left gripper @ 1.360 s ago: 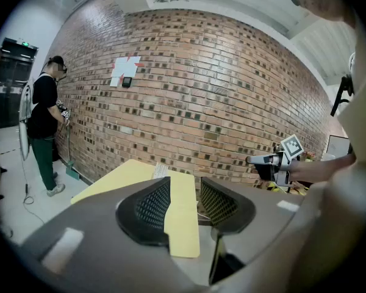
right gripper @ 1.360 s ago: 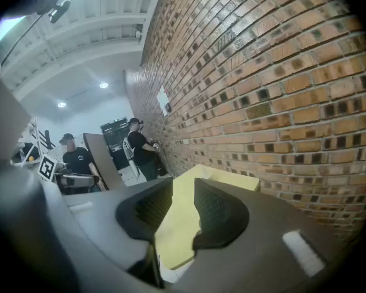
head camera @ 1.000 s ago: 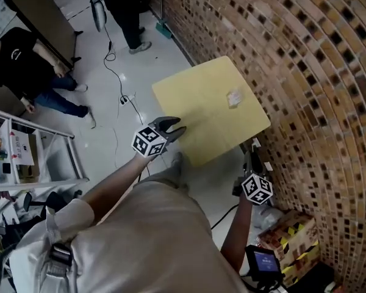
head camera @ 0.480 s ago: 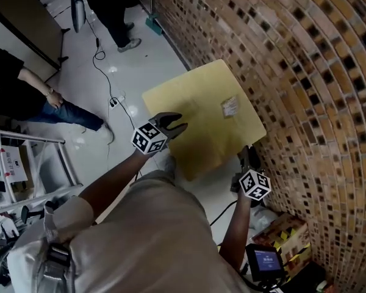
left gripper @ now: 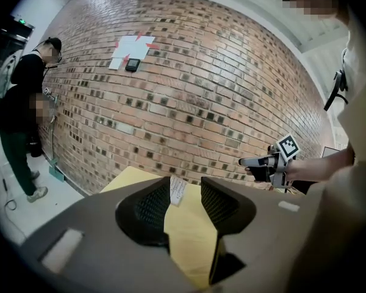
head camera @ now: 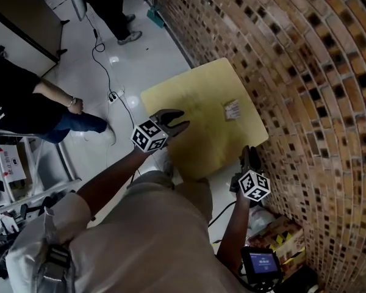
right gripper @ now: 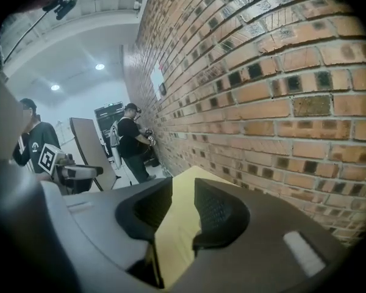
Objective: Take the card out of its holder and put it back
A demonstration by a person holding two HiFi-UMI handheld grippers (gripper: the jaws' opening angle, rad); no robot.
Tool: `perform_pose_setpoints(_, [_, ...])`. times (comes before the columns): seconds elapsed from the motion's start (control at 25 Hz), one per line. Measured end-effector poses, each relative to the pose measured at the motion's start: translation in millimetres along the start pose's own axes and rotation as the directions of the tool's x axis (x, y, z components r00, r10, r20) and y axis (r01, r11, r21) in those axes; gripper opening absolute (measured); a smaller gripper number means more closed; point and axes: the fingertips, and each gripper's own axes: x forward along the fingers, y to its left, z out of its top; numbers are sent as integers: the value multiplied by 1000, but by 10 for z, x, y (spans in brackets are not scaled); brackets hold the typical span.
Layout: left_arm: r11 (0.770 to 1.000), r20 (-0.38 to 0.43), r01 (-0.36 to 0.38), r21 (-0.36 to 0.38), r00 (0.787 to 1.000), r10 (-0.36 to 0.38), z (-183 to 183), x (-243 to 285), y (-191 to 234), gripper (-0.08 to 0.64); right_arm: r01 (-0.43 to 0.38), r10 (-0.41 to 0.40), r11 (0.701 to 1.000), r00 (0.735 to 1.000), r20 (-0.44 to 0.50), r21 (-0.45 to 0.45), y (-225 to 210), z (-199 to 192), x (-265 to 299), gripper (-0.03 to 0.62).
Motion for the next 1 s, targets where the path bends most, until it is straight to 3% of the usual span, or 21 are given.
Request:
perform_pose_setpoints(0.48, [988, -27, -152, -33, 988, 151, 114, 351, 13, 179, -92, 84, 991, 993, -84, -94, -497, 210, 746, 109])
perform_pose_setpoints(1.0, [969, -59, -244, -39, 969, 242, 187, 754, -35, 179, -228, 193, 961, 958, -212, -155, -662, 61, 1602, 109])
